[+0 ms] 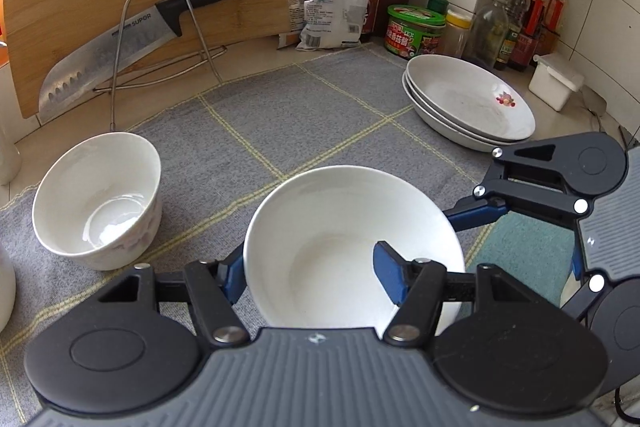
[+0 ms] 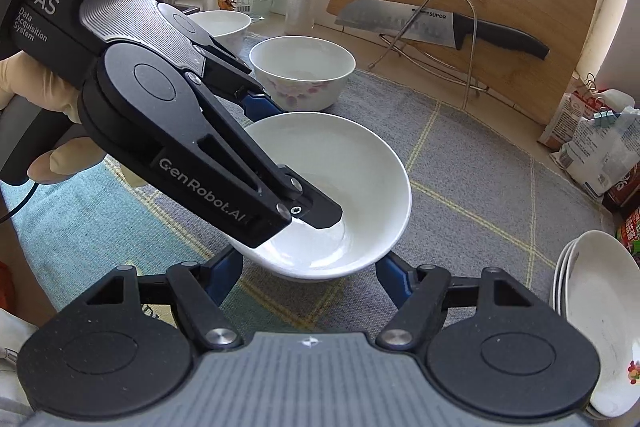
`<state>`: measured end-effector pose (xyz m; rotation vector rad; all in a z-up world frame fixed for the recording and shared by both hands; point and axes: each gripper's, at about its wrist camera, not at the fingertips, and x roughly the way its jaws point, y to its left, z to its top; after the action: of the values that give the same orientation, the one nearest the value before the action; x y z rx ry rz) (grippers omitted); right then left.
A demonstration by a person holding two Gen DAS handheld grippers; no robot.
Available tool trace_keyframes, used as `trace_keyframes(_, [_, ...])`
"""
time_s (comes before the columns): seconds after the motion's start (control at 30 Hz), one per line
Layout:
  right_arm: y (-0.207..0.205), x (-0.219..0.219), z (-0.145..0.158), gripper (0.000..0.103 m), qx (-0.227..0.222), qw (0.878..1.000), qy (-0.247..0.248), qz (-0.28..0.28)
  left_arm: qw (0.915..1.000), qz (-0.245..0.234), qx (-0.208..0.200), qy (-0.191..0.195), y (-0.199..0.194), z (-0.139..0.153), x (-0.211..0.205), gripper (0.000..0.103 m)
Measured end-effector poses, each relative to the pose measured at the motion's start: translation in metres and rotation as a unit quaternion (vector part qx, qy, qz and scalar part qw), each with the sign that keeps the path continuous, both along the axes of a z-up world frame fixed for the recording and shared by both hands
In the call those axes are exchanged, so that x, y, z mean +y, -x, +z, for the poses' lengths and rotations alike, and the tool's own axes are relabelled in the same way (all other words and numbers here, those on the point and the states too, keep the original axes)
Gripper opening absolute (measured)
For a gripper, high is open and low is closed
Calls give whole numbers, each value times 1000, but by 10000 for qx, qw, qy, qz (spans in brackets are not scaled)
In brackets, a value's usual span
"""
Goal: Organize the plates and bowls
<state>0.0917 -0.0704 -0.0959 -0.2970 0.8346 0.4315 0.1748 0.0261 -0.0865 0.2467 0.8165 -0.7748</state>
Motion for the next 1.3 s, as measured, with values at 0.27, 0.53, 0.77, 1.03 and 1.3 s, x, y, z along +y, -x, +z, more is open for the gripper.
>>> trace_keyframes(0.27, [-4, -3, -4, 77, 82, 9999, -26, -61, 10000, 7, 77, 17, -5, -5, -4, 63])
trace_keyframes(0.53, [-11, -6, -8, 82, 156, 9998, -125, -93, 9999, 49, 52, 101, -5, -8, -3, 76])
trace_keyframes(0.77, [-8, -12, -4, 103, 64, 9993, -328, -188, 9992, 205, -65, 332, -1, -2, 6, 97])
trace_keyframes(1.03, [-5, -15, 2, 103, 54, 9991, -337, -232, 9976, 458, -291, 424, 9, 10, 22, 98])
trace_keyframes(1.3, [-2, -11, 11, 103, 14, 9993, -308, -208, 9916, 987, -632, 548, 20, 23, 47, 98])
